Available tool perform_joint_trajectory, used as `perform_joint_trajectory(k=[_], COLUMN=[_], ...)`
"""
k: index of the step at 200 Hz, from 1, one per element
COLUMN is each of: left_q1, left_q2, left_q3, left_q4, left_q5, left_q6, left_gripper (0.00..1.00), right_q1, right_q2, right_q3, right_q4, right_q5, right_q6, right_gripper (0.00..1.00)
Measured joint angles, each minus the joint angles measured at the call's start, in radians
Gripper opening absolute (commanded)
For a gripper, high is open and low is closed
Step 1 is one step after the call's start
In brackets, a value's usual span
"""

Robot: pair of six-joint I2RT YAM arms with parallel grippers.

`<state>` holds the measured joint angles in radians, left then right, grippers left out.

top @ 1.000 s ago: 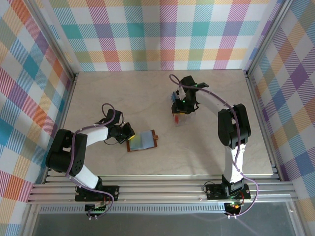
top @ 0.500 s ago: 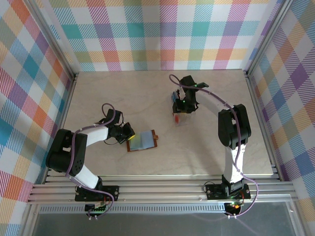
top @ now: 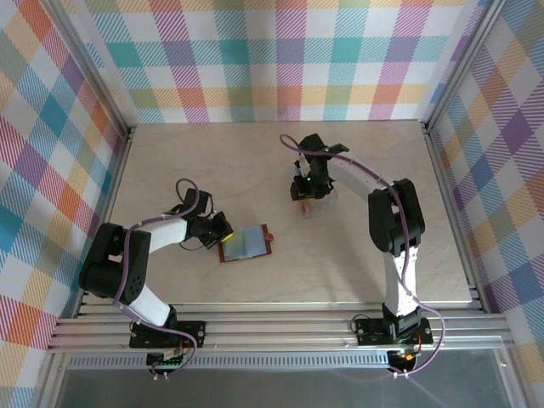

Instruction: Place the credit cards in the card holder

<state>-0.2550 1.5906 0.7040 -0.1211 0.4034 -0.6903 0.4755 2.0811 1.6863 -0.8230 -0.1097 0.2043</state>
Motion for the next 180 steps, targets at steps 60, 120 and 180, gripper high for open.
perform_joint_trajectory(k=[60, 120, 180], left_q1=[0.000, 0.000, 0.000], left_q2=[0.000, 0.000, 0.000], left_q3=[0.000, 0.000, 0.000], left_q4=[0.000, 0.000, 0.000], left_q5=[0.000, 0.000, 0.000], left_q6=[0.000, 0.000, 0.000], left_gripper=[0.00, 0.00, 0.00], right_q1=[0.003, -0.004, -0.005], right_q2=[0.003, 0.038, 0.049], right_q3=[0.004, 0.044, 0.055], right_q4=[-0.009, -0.032, -0.037], right_q5=[-0.069, -0.082, -0.094], right_q6=[-0.011, -0.011, -0.011], right_gripper=[0.43, 0.44, 0.41])
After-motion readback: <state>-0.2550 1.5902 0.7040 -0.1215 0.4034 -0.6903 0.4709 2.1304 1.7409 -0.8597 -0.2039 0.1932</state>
